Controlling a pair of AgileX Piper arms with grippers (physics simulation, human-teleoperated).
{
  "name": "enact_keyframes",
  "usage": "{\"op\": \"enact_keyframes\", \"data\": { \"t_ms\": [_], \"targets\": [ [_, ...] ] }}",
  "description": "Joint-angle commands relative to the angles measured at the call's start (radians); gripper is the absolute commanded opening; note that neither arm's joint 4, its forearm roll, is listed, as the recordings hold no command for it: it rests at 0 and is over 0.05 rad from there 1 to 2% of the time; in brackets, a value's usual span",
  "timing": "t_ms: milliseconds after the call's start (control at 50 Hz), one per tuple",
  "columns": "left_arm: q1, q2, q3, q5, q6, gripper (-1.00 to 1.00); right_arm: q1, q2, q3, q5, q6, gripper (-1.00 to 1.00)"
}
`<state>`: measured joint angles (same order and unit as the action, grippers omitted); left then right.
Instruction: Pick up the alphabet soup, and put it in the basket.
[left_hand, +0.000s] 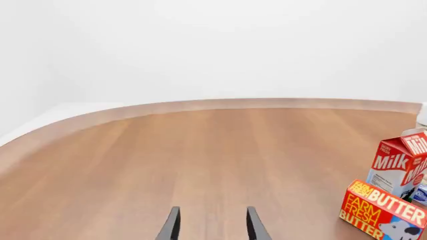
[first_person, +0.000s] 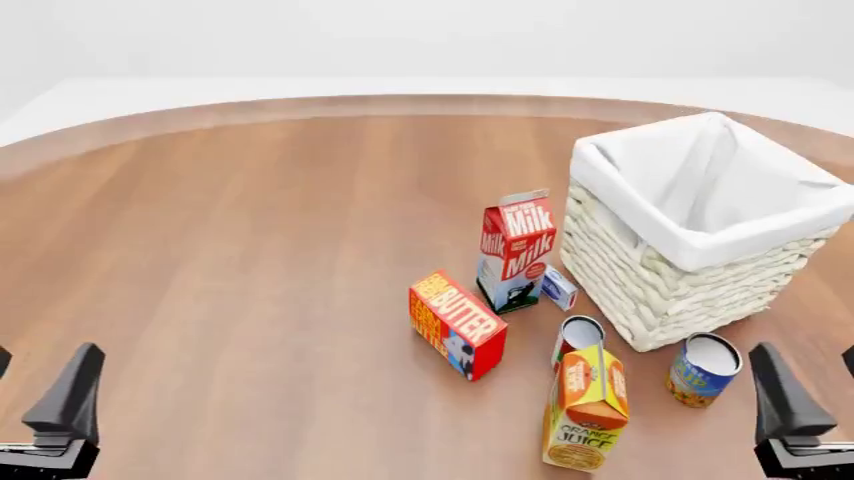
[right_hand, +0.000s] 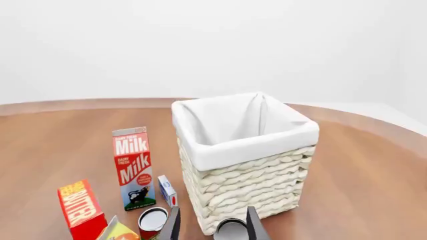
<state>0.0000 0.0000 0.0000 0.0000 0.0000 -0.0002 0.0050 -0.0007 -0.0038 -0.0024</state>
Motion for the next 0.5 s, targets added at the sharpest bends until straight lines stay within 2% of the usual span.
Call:
{"op": "enact_keyframes", "data": {
  "t_ms": [20, 80, 220, 360, 500],
  "targets": [
    [0.0, 0.0, 0.0, 0.0, 0.0, 1.0, 0.005, 0.022, -0.001, -0.01, -0.003, 1.0],
    [0.0, 0.0, 0.0, 0.0, 0.0, 1.0, 0.01, 0.058, -0.001, -0.03, 0.014, 1.0],
    [0.0, 0.0, 0.0, 0.0, 0.0, 1.0, 0.019, 0.106, -0.007, -0.064, -0.006, 1.0],
    [0.0, 0.0, 0.0, 0.0, 0.0, 1.0, 0.028, 0.106, -0.029, -0.042, -0.027, 1.0],
    [0.0, 0.0, 0.0, 0.0, 0.0, 1.0, 0.041, 0.17, -0.049, -0.057, -0.042, 1.0]
  ]
}}
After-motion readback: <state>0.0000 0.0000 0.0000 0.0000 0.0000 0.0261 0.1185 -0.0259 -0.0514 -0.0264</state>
